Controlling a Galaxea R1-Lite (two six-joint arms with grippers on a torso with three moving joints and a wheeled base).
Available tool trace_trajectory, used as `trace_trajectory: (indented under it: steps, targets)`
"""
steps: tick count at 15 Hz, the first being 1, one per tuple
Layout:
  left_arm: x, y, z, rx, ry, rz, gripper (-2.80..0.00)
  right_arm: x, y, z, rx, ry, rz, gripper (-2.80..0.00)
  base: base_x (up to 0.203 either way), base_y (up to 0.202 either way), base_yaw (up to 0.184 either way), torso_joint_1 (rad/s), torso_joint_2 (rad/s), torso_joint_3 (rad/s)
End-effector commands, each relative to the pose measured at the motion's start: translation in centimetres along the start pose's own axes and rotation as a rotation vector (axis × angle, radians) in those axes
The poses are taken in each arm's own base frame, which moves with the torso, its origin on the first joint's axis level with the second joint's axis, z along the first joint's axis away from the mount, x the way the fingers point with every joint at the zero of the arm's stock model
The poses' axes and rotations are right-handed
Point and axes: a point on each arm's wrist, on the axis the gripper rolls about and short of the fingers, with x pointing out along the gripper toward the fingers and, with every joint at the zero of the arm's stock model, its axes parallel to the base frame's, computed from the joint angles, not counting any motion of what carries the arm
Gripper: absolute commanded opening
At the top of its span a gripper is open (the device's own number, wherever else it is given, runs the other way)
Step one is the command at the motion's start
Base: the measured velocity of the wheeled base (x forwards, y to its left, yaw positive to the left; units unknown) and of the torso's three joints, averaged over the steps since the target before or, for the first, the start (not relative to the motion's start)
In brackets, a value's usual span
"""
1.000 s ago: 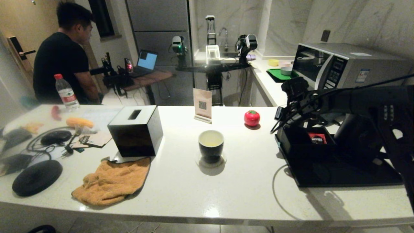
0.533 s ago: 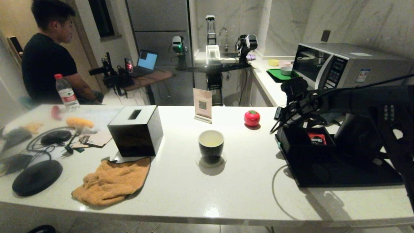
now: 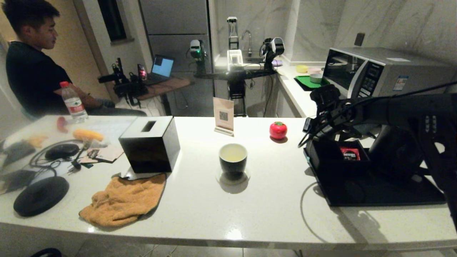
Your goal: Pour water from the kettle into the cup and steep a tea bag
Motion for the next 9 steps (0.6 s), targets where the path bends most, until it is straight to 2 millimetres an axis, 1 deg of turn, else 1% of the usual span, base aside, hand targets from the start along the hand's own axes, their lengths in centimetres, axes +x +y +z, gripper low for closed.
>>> trace_trajectory:
  steps: [1,9]
  targets:
    - [0.00,0.00,0.00,0.000,0.000,0.000,-2.80,-0.25,0.05,0.17,0.011,-0.007,0.002,-2.80,0.000,0.000,0.000,0.000,0.00,0.000]
    - [0.00,0.00,0.00,0.000,0.000,0.000,-2.80,-0.60,0.03,0.35,0.016,-0.012,0.006,-2.80,0.000,0.000,0.000,0.000,0.00,0.000]
